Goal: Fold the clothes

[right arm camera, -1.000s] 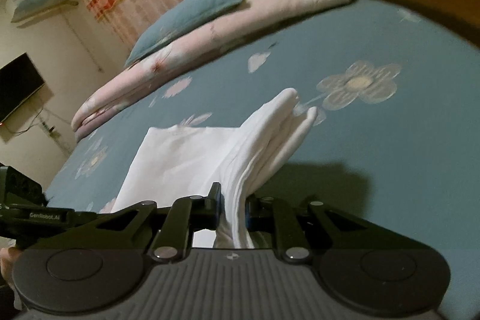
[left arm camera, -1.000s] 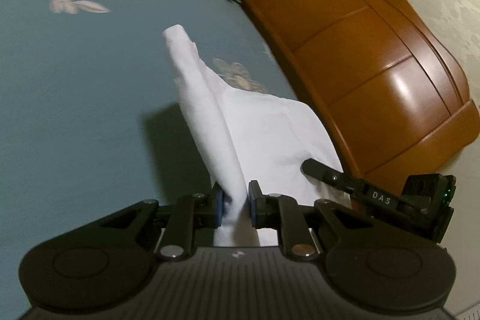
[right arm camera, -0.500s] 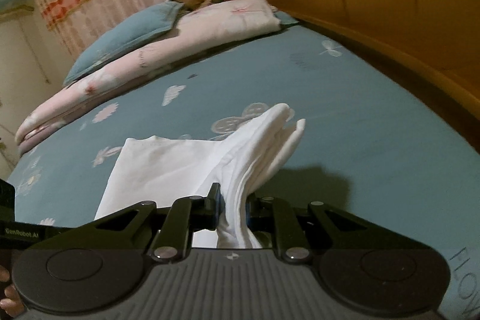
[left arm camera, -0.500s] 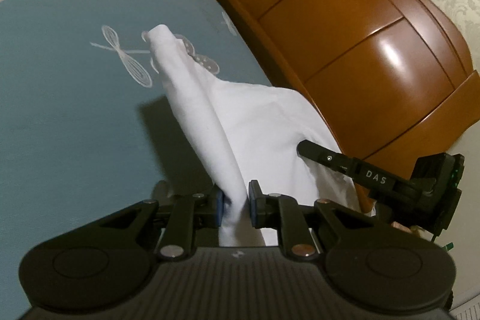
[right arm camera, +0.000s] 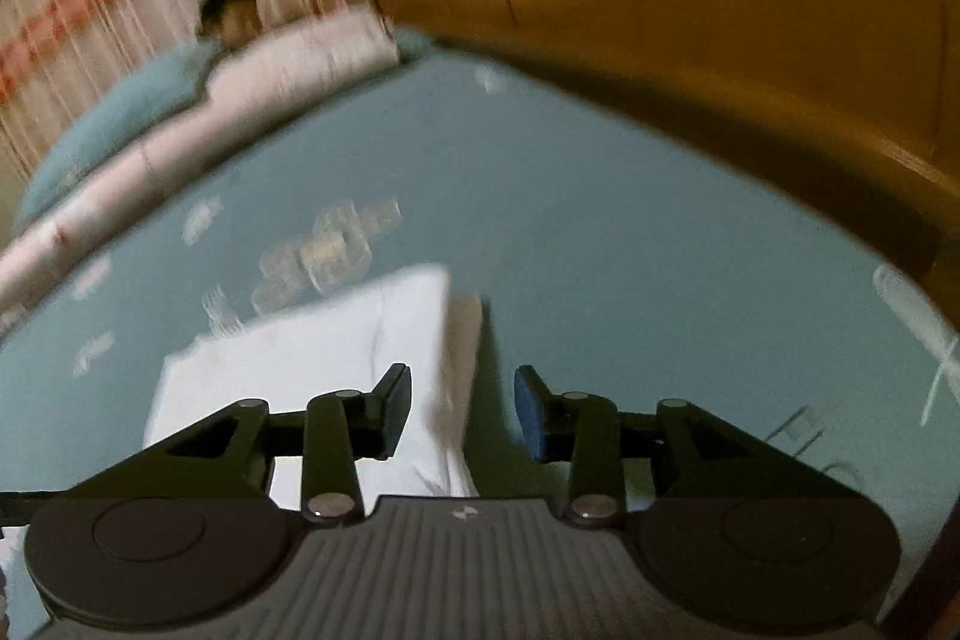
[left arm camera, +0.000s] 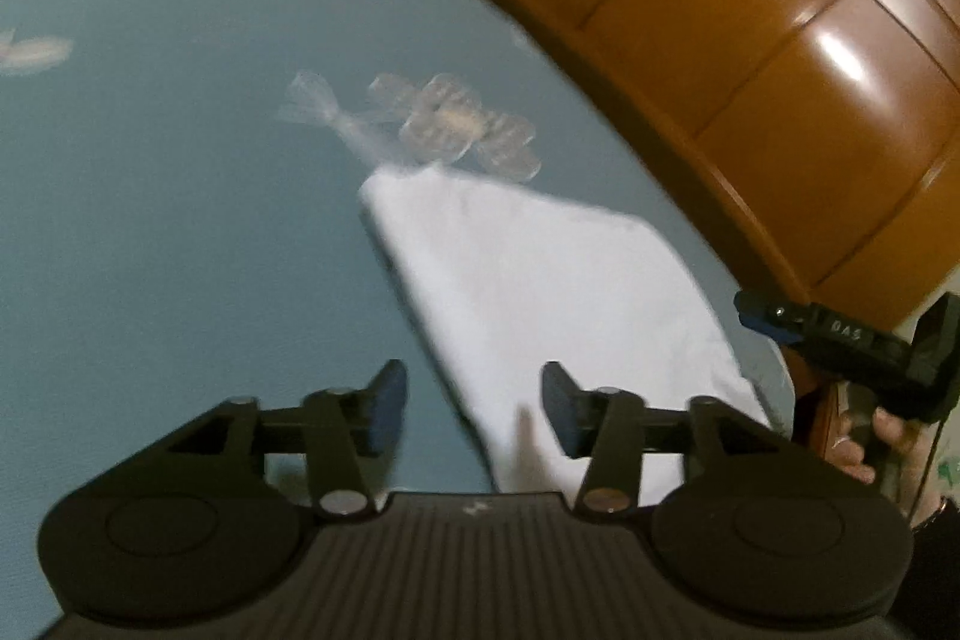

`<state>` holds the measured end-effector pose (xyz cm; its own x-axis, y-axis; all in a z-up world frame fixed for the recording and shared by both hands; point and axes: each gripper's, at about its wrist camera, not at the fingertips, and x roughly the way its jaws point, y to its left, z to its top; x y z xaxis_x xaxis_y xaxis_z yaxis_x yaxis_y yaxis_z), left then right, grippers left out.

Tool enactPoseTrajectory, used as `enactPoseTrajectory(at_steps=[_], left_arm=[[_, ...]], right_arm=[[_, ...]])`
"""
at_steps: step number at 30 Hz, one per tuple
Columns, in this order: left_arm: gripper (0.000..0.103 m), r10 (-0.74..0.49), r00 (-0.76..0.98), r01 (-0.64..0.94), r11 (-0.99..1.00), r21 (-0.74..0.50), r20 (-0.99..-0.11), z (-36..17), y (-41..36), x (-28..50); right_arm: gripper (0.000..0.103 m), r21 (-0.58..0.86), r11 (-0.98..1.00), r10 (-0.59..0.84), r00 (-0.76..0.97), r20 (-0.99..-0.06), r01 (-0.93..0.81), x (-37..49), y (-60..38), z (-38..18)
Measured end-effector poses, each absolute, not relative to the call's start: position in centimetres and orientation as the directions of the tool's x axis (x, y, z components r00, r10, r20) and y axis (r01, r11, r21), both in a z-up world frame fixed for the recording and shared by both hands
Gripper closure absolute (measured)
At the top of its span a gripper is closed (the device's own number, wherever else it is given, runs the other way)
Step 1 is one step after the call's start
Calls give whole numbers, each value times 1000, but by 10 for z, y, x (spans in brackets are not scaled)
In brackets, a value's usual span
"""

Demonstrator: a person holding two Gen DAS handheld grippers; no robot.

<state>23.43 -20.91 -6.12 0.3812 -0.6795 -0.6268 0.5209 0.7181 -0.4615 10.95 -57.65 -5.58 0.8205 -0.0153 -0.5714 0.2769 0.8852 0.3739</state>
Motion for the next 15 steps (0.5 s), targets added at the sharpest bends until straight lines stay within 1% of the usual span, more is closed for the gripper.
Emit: enactPoseTrajectory(at_steps=[1,4,6,7,8,9,11,12,13,15], left_arm=[[40,-690,378,545,705,-454,-618,-57,-218,233],[34,-723,325,636,644,-425,-610,-57,-245,226],[33,-710,311,670,636,-384,-632,-67,-264,218],[33,-694,308,679,639,-361,-650,-74,-269,213],[33,-679,306,689,642,-337,-668,-82,-275,208],[33,-669,311,702,640,-312,-675,-86,-275,204],[33,-654,326,726,636,-263,-682,-86,-273,197],[32,-649,330,733,634,-247,-685,-81,-271,193],[32,-651,330,741,628,-240,-684,-77,-270,189],[30,-673,324,766,599,-234,-665,-70,-268,178]], right_arm=[[61,395,886,16,834,-552,244,107,-574,-52],[62,418,892,106,824,-557,169,113,-561,-58],[64,382,906,90,797,-597,184,119,-558,-74],[75,348,915,63,779,-624,204,122,-559,-84],[82,343,914,54,772,-633,217,123,-562,-92],[83,354,908,56,773,-632,224,123,-566,-99],[84,370,895,46,775,-630,247,120,-573,-104],[80,355,895,17,775,-631,269,115,-573,-98],[79,346,898,6,778,-628,272,110,-573,-92],[79,388,891,47,803,-594,235,96,-571,-80]])
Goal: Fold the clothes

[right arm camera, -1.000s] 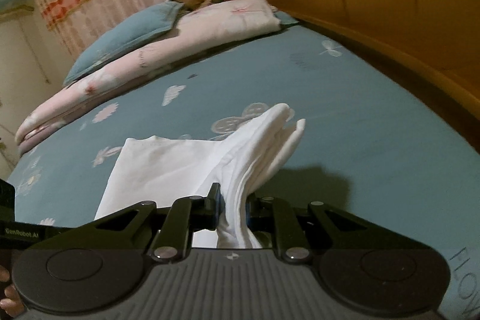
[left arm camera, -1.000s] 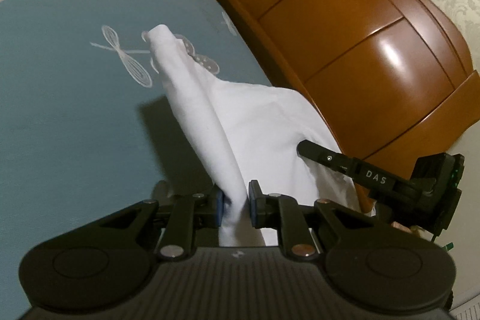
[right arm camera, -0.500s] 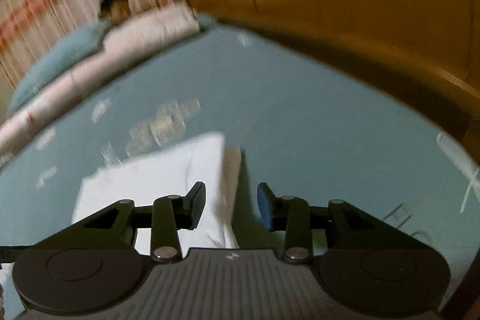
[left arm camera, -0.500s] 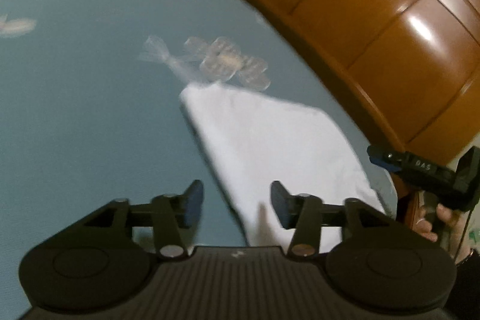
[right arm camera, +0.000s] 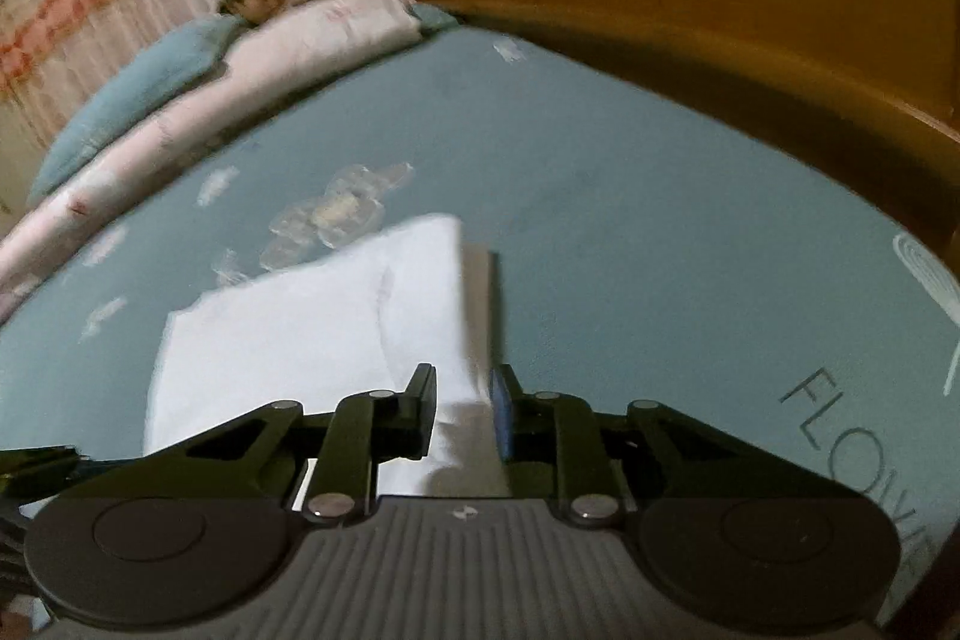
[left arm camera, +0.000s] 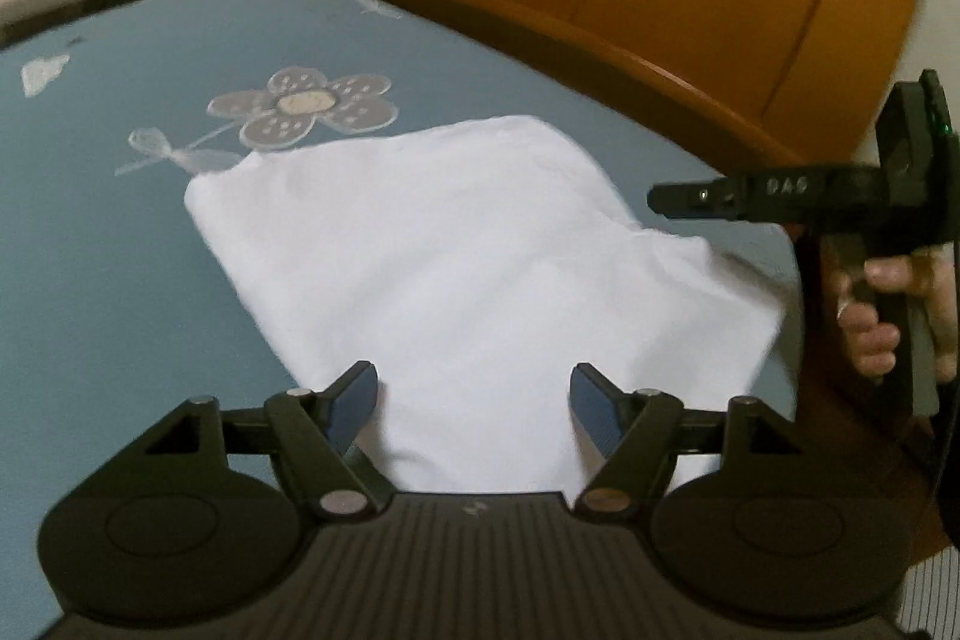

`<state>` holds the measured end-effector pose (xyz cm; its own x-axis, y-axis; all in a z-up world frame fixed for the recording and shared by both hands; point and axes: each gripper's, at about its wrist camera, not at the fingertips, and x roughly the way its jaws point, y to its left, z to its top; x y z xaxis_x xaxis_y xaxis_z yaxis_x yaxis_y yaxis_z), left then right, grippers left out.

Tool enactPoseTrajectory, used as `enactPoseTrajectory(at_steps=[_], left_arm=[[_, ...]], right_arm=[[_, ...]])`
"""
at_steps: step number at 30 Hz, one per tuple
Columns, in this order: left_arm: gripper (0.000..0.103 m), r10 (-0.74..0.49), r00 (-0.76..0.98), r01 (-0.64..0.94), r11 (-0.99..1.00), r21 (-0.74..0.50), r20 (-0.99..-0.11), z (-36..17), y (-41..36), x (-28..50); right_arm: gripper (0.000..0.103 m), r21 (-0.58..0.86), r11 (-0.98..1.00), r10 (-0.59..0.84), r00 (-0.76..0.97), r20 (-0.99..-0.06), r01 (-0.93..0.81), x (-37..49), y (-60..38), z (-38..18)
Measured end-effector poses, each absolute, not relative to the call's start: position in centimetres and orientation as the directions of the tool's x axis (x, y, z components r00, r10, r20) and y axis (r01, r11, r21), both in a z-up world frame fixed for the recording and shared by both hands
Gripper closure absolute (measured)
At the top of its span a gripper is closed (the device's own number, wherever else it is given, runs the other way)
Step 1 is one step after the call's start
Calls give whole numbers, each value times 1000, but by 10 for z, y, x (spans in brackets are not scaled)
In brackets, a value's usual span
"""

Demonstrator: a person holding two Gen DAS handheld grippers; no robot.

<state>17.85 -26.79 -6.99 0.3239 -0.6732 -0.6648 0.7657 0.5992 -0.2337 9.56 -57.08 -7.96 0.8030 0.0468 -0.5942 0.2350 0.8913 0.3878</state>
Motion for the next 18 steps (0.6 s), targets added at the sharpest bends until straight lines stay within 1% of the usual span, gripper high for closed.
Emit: enactPoseTrajectory(at_steps=[2,4,5,6,7,8,9,11,12,13,15,17,18], left_arm=[[27,-697,309,791,566,-232,-648,-64,-271,165],[26,-717,271,815,526,-243,-642,-65,-275,153],[26,-722,252,823,510,-250,-644,-68,-279,150],[26,-723,230,832,494,-254,-652,-73,-282,146],[26,-719,223,835,489,-251,-658,-77,-282,141],[26,-713,228,838,490,-239,-663,-79,-282,138],[26,-706,234,841,492,-225,-668,-81,-281,136],[26,-698,231,844,491,-217,-678,-80,-279,131],[26,-697,218,844,487,-227,-683,-77,-276,128],[26,-708,210,848,475,-235,-674,-72,-274,125],[23,-732,210,876,436,-209,-648,-66,-271,115],[21,-723,207,892,416,-176,-659,-68,-275,106],[21,-713,201,895,413,-170,-672,-71,-277,103]], right_arm=[[79,421,886,97,809,-579,196,86,-567,-75],[79,453,877,151,802,-578,161,79,-561,-77],[79,456,876,162,796,-583,156,82,-557,-79],[80,432,884,140,784,-605,176,82,-555,-85],[92,408,890,110,772,-627,204,80,-557,-91],[100,420,878,103,769,-631,227,75,-563,-97],[103,448,859,104,772,-627,248,70,-570,-102],[103,464,845,95,780,-618,265,60,-574,-100],[99,457,849,86,785,-613,264,55,-573,-96],[91,449,853,76,788,-611,265,50,-570,-91],[91,450,861,88,800,-594,239,44,-564,-82],[90,459,866,126,804,-581,196,42,-555,-75],[89,453,871,133,797,-589,189,40,-552,-76]])
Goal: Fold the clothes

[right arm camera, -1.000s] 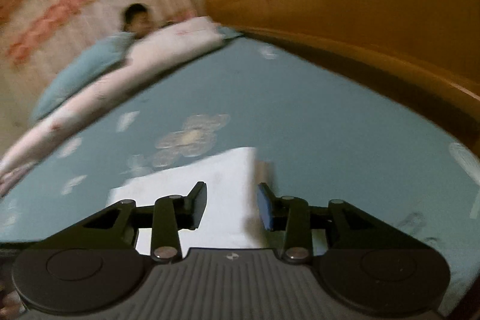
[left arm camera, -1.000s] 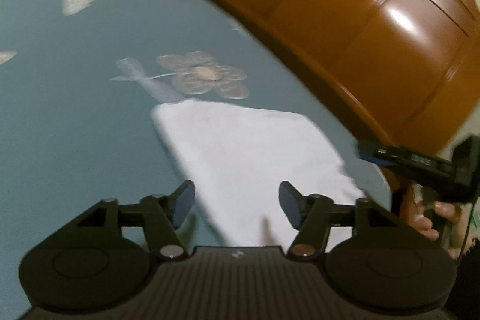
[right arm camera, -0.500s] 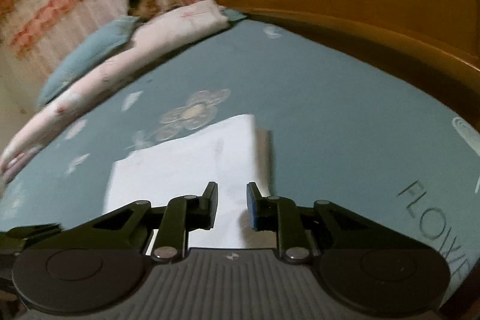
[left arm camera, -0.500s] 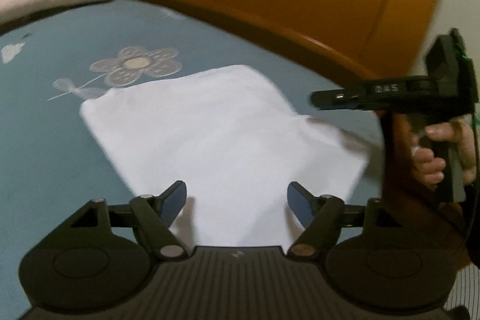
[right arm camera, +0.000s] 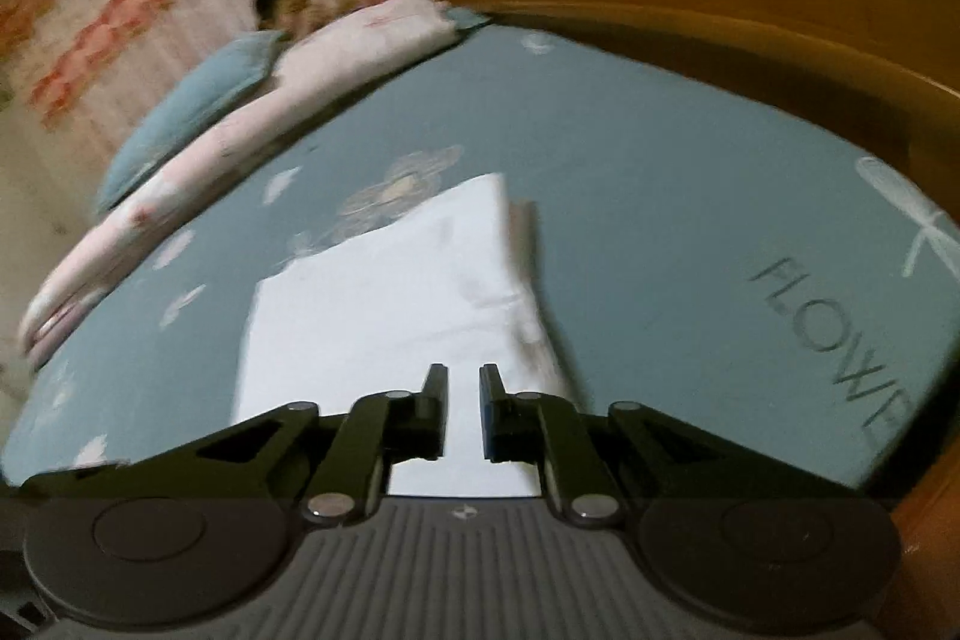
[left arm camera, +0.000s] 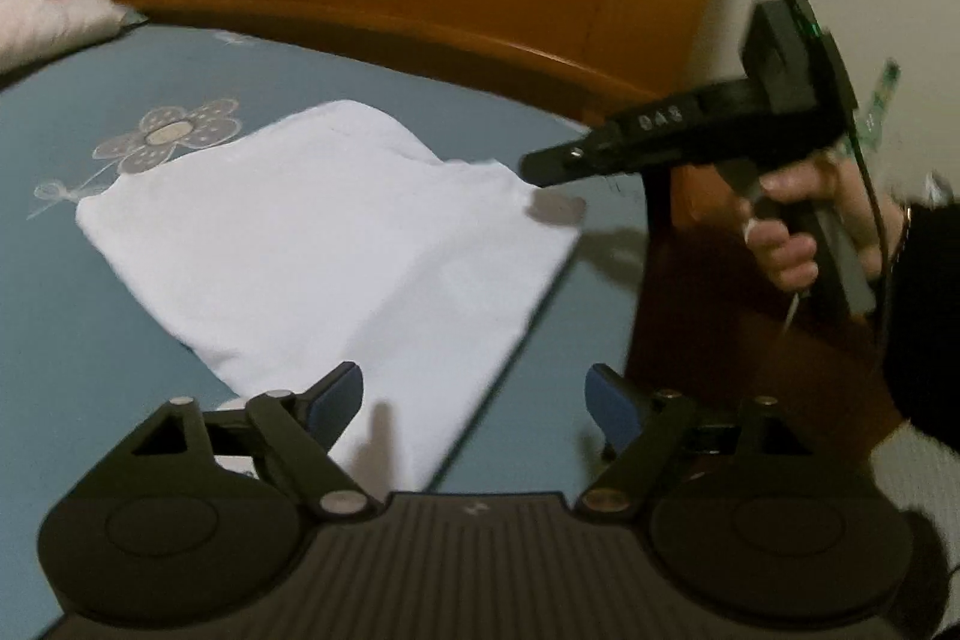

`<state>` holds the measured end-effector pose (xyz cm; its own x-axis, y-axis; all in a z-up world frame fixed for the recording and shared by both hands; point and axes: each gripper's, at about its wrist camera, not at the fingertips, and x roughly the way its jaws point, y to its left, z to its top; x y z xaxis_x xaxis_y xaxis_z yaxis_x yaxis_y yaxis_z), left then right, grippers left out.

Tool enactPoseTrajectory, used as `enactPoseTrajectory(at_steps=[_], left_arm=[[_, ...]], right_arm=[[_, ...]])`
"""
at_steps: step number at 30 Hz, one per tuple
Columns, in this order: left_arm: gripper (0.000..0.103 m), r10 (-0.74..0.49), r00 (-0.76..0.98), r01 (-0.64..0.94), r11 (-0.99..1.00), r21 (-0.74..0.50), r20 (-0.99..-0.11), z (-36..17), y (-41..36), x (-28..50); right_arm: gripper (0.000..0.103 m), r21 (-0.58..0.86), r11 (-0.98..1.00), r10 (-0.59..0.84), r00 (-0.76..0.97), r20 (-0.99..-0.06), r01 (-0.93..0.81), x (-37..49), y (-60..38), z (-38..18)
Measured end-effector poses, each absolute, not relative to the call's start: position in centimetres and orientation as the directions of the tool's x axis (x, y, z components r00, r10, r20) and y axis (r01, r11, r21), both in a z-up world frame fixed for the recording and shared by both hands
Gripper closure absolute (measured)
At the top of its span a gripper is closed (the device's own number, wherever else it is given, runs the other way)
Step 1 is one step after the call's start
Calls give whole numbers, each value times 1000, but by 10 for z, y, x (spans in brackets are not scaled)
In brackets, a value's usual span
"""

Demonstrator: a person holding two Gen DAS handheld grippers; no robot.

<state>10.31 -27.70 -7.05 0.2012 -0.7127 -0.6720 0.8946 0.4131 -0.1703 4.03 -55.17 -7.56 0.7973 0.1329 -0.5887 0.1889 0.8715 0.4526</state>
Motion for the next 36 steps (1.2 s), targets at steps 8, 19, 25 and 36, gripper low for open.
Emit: enactPoseTrajectory(at_steps=[8,19,25,36], left_arm=[[21,-657,203,866,466,-180,-726,-80,-261,95],[20,-648,267,826,536,-177,-714,-72,-227,100],[17,-657,290,803,563,-197,-696,-73,-206,111],[16,-653,313,779,592,-207,-690,-74,-187,124]], right_arm=[[85,407,885,107,751,-652,227,23,-533,-89],[82,212,977,144,731,-667,1,91,-441,-82],[78,155,987,125,742,-659,-28,91,-416,-67],[73,129,990,132,747,-652,-63,131,-388,-61]])
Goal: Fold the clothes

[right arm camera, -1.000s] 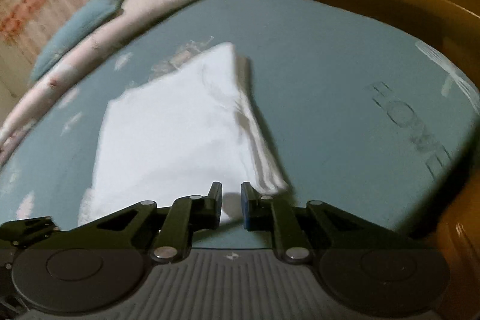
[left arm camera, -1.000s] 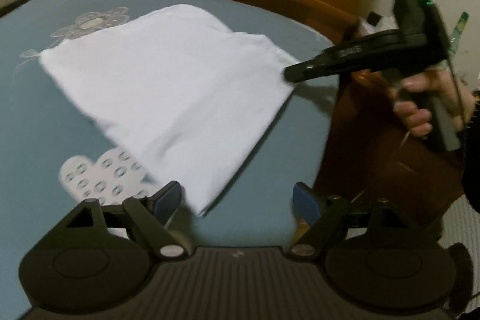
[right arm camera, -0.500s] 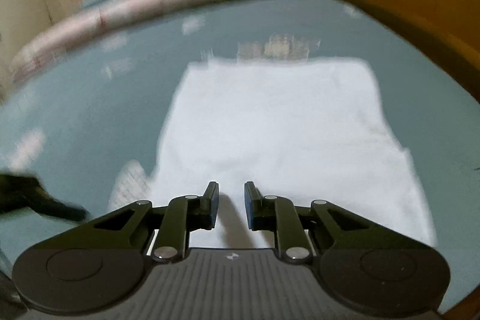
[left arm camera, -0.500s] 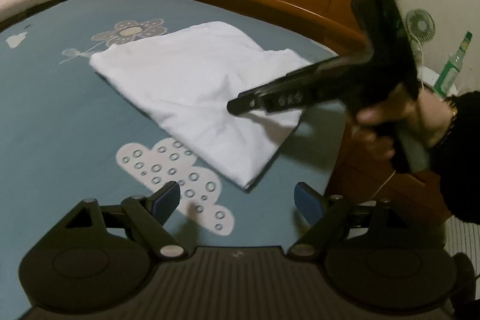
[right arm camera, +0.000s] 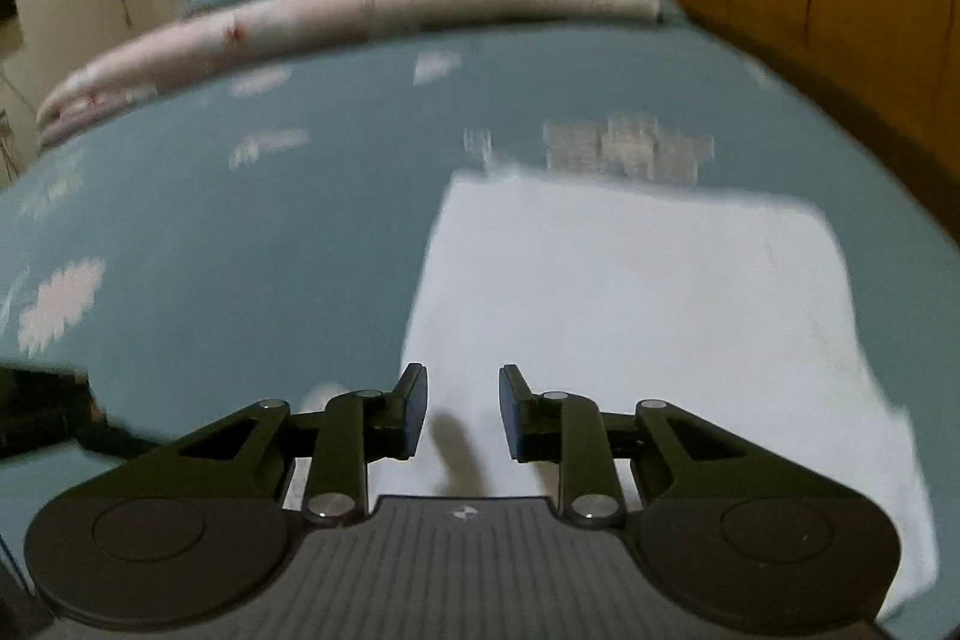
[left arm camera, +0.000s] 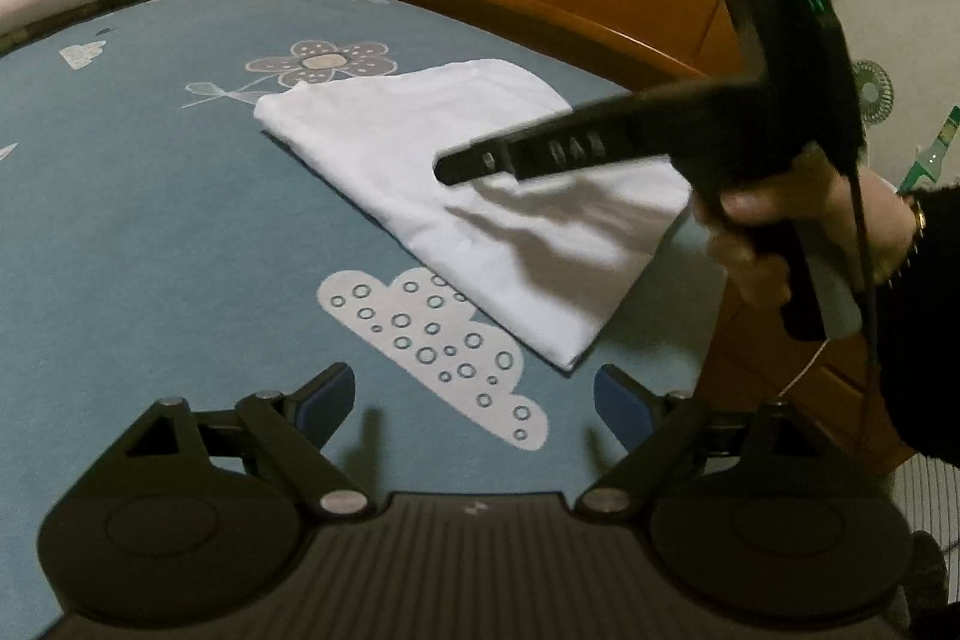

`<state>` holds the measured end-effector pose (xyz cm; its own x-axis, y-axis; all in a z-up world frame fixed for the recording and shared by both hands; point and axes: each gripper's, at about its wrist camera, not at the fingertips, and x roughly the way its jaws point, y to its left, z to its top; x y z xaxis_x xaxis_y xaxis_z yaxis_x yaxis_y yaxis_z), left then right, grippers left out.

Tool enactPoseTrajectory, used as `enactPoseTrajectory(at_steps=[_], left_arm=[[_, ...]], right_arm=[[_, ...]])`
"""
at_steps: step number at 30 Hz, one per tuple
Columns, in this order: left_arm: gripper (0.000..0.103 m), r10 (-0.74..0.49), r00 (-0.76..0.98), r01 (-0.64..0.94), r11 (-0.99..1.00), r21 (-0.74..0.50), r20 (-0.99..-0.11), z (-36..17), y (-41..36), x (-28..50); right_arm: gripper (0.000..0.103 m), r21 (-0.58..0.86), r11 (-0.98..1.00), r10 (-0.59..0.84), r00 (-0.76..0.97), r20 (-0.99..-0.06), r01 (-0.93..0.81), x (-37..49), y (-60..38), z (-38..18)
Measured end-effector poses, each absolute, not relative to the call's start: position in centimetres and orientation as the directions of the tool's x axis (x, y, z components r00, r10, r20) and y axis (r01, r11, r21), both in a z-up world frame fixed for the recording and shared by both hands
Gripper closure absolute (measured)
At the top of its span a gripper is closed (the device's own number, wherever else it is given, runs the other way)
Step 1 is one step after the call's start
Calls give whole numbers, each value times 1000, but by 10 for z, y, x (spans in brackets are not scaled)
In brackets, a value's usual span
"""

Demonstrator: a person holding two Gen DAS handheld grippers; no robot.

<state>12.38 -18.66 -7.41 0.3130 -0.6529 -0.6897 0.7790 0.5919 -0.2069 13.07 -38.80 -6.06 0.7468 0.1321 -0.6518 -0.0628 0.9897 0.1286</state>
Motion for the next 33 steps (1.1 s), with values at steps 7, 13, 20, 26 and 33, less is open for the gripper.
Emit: enactPoseTrajectory(at_steps=[7,13,20,26,33], left_arm=[[15,-660,325,768,602,-217,-677,-70,-175,131],[15,-639,353,751,629,-200,-683,-68,-173,139],[15,-642,356,757,624,-194,-679,-67,-168,143],[15,-637,345,748,630,-209,-689,-71,-171,146],[15,-626,352,740,642,-203,-696,-69,-165,142]], right_arm=[[73,104,992,124,719,-684,-72,164,-384,-63],[71,105,994,74,678,-731,6,220,-398,-81],[71,169,974,-5,762,-647,150,211,-461,-50],[71,215,915,-104,714,-692,342,221,-541,-78],[62,308,909,-22,773,-633,279,180,-546,-45]])
